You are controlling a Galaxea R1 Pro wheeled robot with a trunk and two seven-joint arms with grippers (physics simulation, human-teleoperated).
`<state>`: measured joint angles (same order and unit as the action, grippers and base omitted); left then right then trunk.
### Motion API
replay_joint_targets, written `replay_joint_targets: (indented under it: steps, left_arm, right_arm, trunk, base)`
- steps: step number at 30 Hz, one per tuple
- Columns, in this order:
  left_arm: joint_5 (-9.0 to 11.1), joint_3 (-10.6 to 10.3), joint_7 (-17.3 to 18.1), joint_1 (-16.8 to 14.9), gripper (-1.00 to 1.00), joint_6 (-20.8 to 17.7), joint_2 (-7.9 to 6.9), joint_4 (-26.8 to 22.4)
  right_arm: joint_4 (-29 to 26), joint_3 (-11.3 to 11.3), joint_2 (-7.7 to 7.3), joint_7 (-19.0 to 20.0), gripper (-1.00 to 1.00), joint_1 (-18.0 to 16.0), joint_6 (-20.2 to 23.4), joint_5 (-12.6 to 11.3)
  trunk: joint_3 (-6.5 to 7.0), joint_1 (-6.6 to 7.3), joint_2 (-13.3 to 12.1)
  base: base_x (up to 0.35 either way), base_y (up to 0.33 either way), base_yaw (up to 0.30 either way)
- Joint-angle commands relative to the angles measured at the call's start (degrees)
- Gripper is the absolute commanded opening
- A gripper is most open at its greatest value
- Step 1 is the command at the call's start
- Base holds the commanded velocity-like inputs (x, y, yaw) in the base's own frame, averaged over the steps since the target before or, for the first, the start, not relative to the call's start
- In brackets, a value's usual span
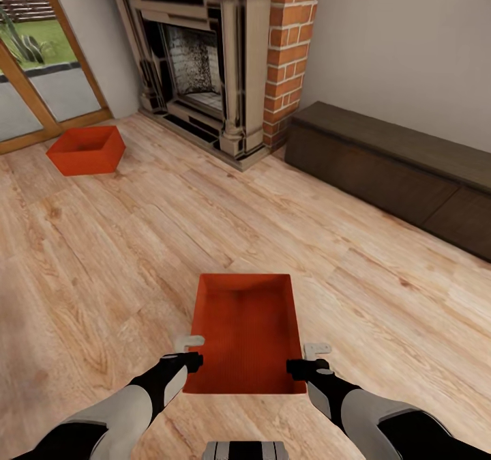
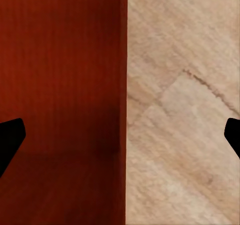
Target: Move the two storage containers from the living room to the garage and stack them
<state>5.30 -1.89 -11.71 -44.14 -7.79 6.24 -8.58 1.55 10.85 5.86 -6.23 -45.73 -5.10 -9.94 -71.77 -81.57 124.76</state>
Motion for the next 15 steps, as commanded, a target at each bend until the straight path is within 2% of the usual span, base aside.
replay_joint_targets:
  steps: [1,15]
  left_arm:
    - [0.6,-0.3,-0.2,0.0,1.0,-0.3,0.0,-0.1]
    - [0.6,-0.2,-0.2,0.0,1.0,-0.3,0.0,0.0]
  right_arm:
    - [0.2,0.5,0.03,-0.1,1.0,-0.1,-0.3,-0.6]
    - [0.2,0.5,0.03,-0.1,1.0,-0.1,-0.4,-0.5]
  trunk:
    - [-0.22,-0.22,0.4]
    - [-2.73,-3.29,6.0]
  base:
    - [0.0,0.0,0.0]
    - [0.0,0.0,0.0]
